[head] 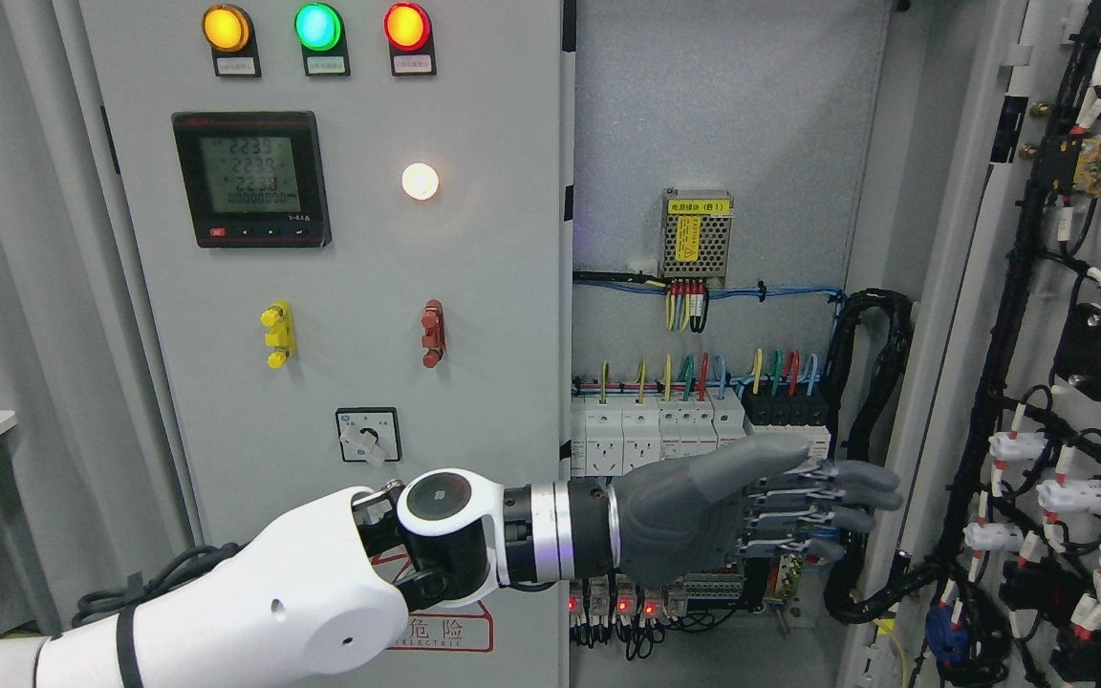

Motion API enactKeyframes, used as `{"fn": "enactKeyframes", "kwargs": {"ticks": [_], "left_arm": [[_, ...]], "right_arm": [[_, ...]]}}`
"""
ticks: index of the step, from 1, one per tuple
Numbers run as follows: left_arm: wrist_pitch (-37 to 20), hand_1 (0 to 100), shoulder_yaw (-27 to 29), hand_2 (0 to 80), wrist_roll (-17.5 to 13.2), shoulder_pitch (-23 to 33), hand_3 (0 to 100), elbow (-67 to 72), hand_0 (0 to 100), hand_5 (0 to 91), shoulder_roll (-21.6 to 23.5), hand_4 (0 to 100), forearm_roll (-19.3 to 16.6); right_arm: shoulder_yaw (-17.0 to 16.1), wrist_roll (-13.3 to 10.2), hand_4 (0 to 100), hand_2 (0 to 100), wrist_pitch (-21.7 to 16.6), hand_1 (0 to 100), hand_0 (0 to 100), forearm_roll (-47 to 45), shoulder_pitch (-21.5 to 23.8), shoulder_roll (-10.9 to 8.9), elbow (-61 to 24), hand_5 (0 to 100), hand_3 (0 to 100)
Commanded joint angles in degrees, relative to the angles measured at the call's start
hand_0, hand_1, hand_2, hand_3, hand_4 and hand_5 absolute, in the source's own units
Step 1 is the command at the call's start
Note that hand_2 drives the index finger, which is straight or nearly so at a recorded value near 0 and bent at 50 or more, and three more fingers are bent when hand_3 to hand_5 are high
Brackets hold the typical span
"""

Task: Open door with both hands

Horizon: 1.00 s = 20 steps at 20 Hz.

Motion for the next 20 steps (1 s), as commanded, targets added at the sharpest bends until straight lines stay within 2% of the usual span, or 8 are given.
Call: {"fn": "enactKeyframes", "kwargs": {"ticks": [1,3,6,11,14,17,19,20], "left_arm": [[0.01,0,10.82,2.8,-0.91,25.57,3,-4.87,29,0.0,9.85,3,-22.14],[0.01,0,14.78,2.8,-0.91,35.86,3,-1.81,29,0.0,9.58,3,-27.88],[-0.51,0,19.09,2.8,-0.74,47.83,3,6.09,29,0.0,9.06,3,-31.93],[-0.34,0,34.02,2.8,-0.56,65.15,3,27.61,29,0.0,-0.42,3,-37.47],[-0.61,0,42.37,2.8,-0.56,68.08,3,45.78,29,0.0,-8.06,3,-38.01],[-0.78,0,56.59,2.8,-0.65,66.86,3,70.21,29,0.0,-18.52,3,-38.10],[-0.61,0,63.99,2.8,-0.74,64.92,3,80.18,29,0.0,-21.43,3,-38.27],[-0.61,0,64.63,2.8,-0.82,64.92,3,82.47,29,0.0,-21.97,3,-38.36]], "right_arm": [[-0.05,-0.15,0,0,-0.05,0,22,-0.18,0.86,-1.51,-0.42,0,0],[-0.22,-0.32,0,0,-0.05,0,22,-0.18,0.86,-1.51,-0.59,0,0],[-0.31,-0.50,0,0,0.04,0,22,-0.18,1.82,-1.42,-5.05,0,0],[-0.40,-0.23,0,0,-0.05,0,22,-0.09,4.64,-2.56,-16.48,0,0],[-0.48,-0.23,0,0,-0.05,0,22,-0.09,5.78,-2.65,-21.32,0,0],[-0.48,-0.23,0,0,-0.05,0,22,-0.09,8.50,-3.61,-29.57,0,0],[-0.57,-0.23,0,0,-0.05,0,22,-0.18,11.57,-4.85,-39.04,0,0],[-0.83,-0.23,0,0,-0.05,0,22,-0.18,13.59,-4.93,-45.18,0,0]]}}
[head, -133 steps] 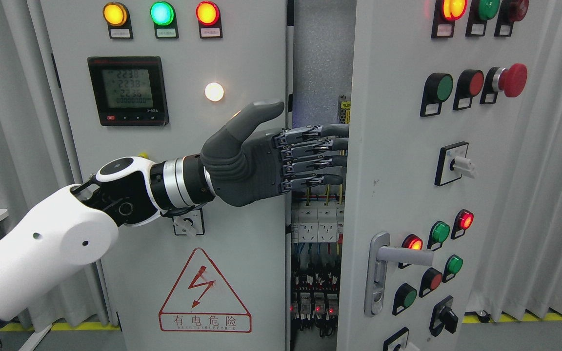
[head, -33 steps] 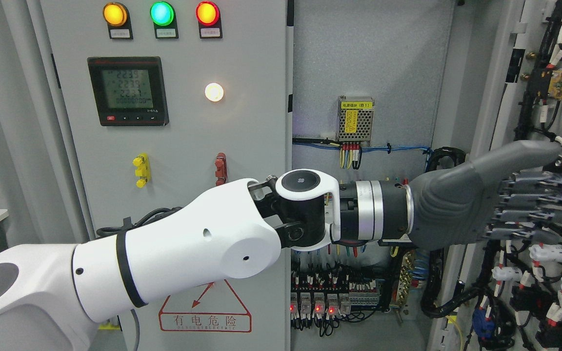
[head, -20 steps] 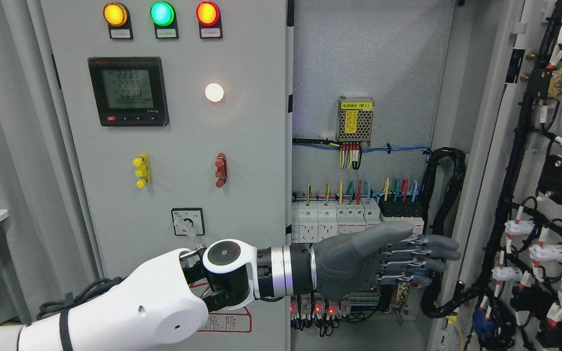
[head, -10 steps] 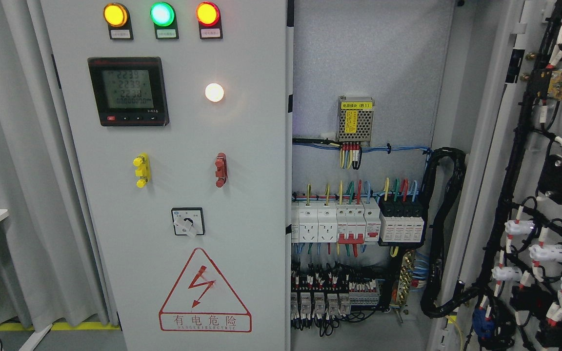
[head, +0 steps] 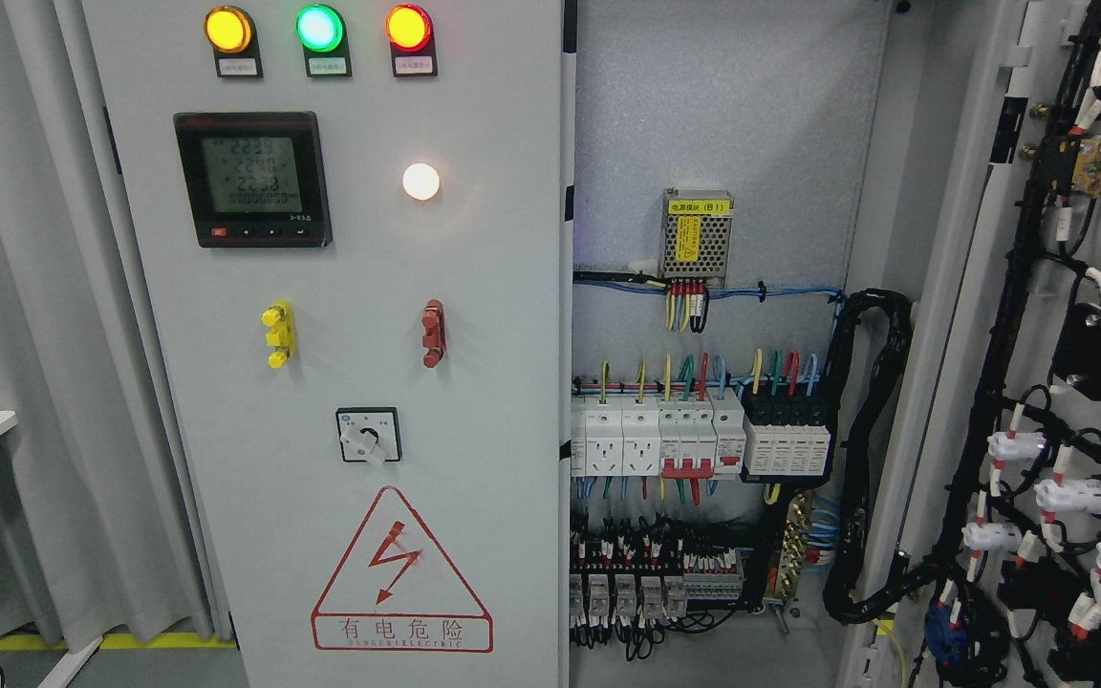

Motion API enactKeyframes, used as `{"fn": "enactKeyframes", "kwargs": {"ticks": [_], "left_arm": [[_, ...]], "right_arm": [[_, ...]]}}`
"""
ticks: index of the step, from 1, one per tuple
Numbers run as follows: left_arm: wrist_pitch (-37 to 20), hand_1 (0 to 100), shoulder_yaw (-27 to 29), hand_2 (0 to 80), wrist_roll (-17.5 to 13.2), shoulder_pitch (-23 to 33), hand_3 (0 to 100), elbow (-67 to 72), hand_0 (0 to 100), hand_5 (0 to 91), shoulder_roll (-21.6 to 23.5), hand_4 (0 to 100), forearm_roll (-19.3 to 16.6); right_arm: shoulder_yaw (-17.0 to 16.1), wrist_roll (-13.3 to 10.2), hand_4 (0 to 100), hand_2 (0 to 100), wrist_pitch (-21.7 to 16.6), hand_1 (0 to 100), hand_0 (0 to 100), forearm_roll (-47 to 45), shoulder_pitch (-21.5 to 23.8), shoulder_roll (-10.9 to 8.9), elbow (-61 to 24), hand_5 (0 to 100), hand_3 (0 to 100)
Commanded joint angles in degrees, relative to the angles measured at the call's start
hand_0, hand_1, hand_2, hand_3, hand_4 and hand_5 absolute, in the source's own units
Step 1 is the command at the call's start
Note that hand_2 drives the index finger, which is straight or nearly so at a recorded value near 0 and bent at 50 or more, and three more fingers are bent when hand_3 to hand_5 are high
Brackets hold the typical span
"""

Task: Open door with both hands

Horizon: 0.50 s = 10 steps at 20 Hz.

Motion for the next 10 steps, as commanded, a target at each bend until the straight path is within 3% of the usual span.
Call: {"fn": "enactKeyframes", "kwargs": {"ticks": [1,3,7,10], "left_arm": [[0.50,0,29.31,2.8,-0.45,3.10,3,45.57,29,0.0,-15.49,3,-2.05],[0.67,0,29.05,2.8,-0.36,4.16,3,46.28,29,0.0,-14.96,3,-3.01],[0.94,0,29.22,2.8,1.74,4.51,3,52.51,29,0.0,-15.14,3,-16.08],[1.20,0,29.14,2.8,9.45,4.51,3,52.87,29,0.0,-15.93,3,-18.13]], "right_arm": [[-1.34,0.07,0,0,-0.04,0,22,0.04,7.24,-2.34,-31.87,0,0],[-2.14,-0.02,0,0,0.04,0,22,0.21,9.26,-2.17,-42.42,0,0],[-2.05,0.07,0,0,0.04,0,22,0.21,12.43,-2.69,-64.22,0,0],[-1.62,0.07,0,0,0.13,0,22,0.30,13.75,-4.10,-76.98,0,0]]}}
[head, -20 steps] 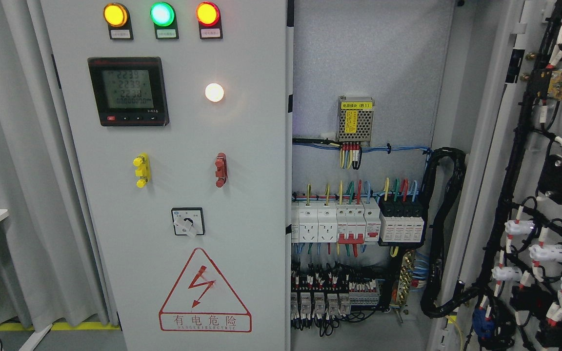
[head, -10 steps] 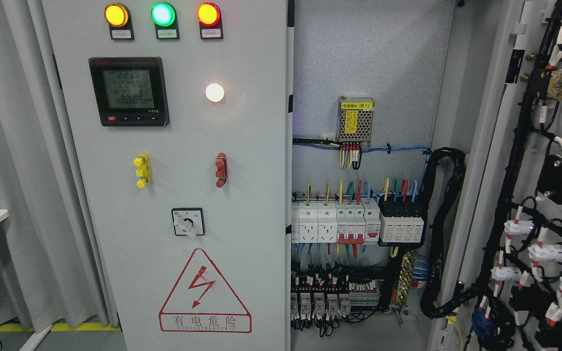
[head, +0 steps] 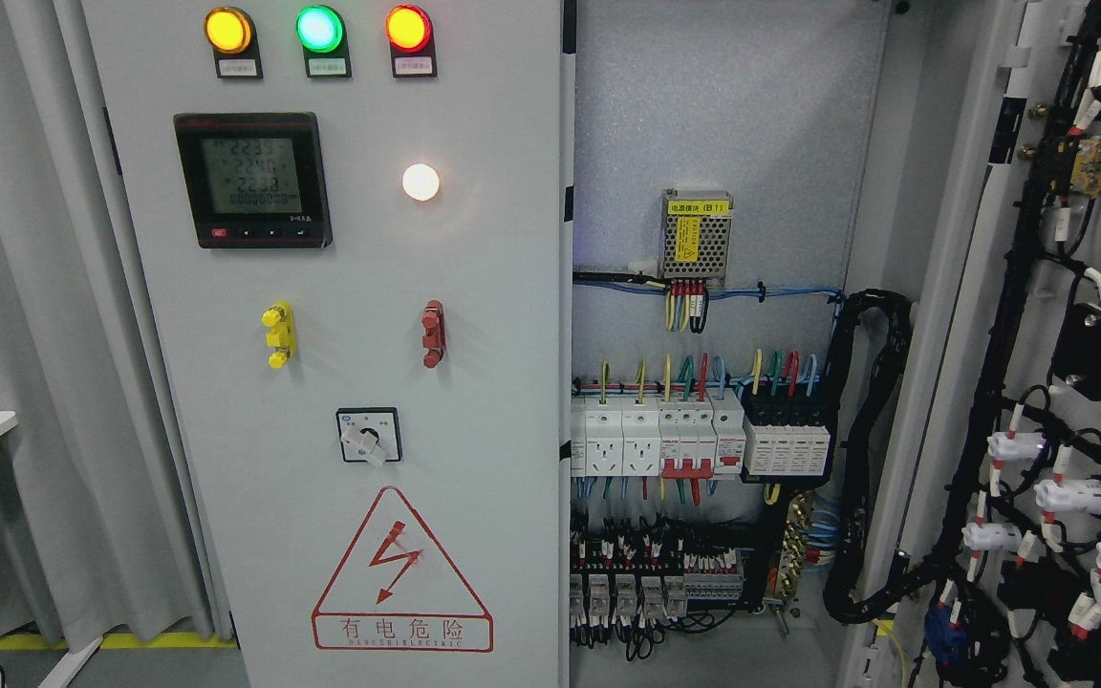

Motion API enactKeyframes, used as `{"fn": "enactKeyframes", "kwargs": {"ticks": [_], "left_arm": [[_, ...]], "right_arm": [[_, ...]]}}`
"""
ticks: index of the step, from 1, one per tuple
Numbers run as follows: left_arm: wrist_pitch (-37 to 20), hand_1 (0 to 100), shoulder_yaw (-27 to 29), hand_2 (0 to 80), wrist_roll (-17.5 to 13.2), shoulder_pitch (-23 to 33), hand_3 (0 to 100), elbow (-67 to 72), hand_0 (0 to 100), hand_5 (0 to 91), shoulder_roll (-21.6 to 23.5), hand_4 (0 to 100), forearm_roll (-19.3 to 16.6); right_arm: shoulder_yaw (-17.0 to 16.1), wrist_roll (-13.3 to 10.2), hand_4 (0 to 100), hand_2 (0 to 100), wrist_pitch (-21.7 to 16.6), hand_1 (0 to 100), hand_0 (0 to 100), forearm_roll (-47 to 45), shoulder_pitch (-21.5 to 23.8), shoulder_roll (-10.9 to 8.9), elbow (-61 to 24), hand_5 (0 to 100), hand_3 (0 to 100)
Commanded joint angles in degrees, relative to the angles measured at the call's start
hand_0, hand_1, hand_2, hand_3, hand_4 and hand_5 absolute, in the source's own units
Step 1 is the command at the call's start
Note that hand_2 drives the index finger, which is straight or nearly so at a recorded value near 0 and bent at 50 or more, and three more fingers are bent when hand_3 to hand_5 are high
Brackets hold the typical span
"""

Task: Open door with both hands

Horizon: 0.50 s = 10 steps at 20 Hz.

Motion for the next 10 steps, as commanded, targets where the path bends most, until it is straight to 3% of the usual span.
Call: {"fn": "enactKeyframes", "kwargs": {"ticks": [1,2,5,8,10], "left_arm": [[0.20,0,11.78,2.8,7.52,-0.23,3,22.99,29,0.0,-6.97,3,-7.34],[0.11,0,11.60,2.8,9.11,-0.23,3,22.99,29,0.0,-7.15,3,-7.52],[0.11,0,11.78,2.8,9.21,-0.23,3,22.99,29,0.0,-7.15,3,-10.94],[0.02,0,11.87,2.8,9.04,-0.23,3,22.90,29,0.0,-7.15,3,-11.39],[-0.15,0,11.87,2.8,9.04,-0.23,3,22.90,29,0.0,-7.15,3,-11.39]], "right_arm": [[-0.25,0.30,0,0,0.10,0,22,0.09,3.95,-2.41,-46.13,0,0],[0.02,0.30,0,0,0.10,0,22,0.09,3.95,-2.32,-48.25,0,0],[0.02,0.30,0,0,0.02,0,22,0.09,3.69,-2.23,-53.88,0,0],[0.02,0.30,0,0,-0.33,0,22,0.09,2.11,-2.14,-58.80,0,0],[-0.24,0.30,0,0,-2.78,0,22,0.17,1.59,-2.14,-61.18,0,0]]}}
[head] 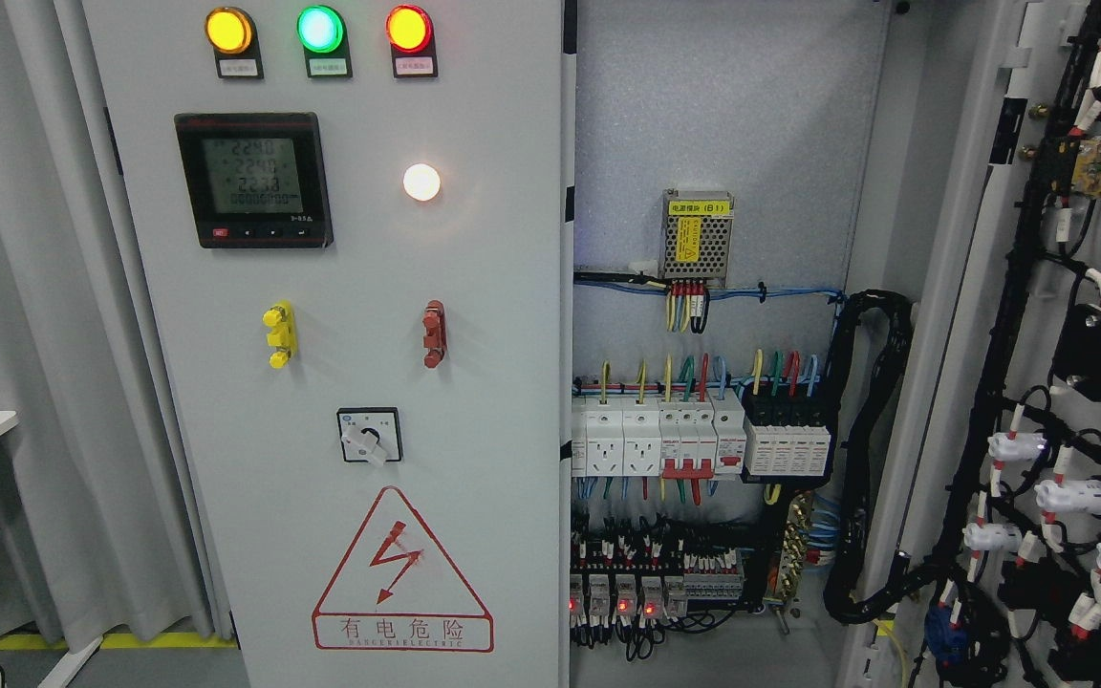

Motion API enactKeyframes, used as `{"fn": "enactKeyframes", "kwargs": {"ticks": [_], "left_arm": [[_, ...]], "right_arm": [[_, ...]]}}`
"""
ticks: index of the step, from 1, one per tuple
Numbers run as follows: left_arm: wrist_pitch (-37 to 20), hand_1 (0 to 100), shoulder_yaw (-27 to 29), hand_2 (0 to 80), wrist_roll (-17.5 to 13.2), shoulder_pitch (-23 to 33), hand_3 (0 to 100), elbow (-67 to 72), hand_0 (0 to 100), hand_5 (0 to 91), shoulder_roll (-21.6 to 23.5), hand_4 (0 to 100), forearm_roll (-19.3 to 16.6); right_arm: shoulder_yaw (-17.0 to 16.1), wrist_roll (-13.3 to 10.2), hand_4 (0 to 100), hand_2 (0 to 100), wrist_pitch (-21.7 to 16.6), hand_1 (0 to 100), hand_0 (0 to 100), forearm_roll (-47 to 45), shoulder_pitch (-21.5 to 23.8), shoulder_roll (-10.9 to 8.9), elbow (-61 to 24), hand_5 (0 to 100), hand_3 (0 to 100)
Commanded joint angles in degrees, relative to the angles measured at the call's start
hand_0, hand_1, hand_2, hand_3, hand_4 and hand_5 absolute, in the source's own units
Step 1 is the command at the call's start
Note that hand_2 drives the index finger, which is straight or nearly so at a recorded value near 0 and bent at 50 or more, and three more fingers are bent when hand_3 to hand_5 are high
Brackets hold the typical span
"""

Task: Open door with both hands

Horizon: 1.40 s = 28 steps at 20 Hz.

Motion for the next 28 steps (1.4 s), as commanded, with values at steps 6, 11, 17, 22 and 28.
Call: {"fn": "enactKeyframes", "kwargs": {"ticks": [6,11,17,22,28], "left_arm": [[-0.29,0,5.04,2.8,0.18,-1.27,3,9.20,29,0.0,-2.29,3,-2.50],[-0.29,0,5.22,2.8,0.27,-1.27,3,9.11,29,0.0,-2.29,3,-2.33],[-0.29,0,5.22,2.8,0.36,-1.62,3,9.11,29,0.0,-2.29,3,-2.24],[-0.64,0,5.22,2.8,0.36,-1.62,3,9.02,29,0.0,-2.29,3,-2.33],[-0.64,0,5.22,2.8,0.53,-1.62,3,8.93,29,0.0,-2.29,3,-2.33]], "right_arm": [[-0.39,-0.10,0,0,-3.42,0,22,0.09,-5.17,-0.75,-29.08,0,0],[-0.39,-0.45,0,0,-3.86,0,22,0.09,-9.84,-0.66,-28.99,0,0],[-0.39,-0.01,0,0,-3.86,0,22,-0.61,-16.33,-0.58,-27.32,0,0],[-0.66,2.44,0,0,-3.25,0,22,-0.53,-24.86,0.83,-22.23,0,0],[-0.66,3.06,0,0,0.79,0,22,-0.61,-34.17,5.39,-16.17,0,0]]}}
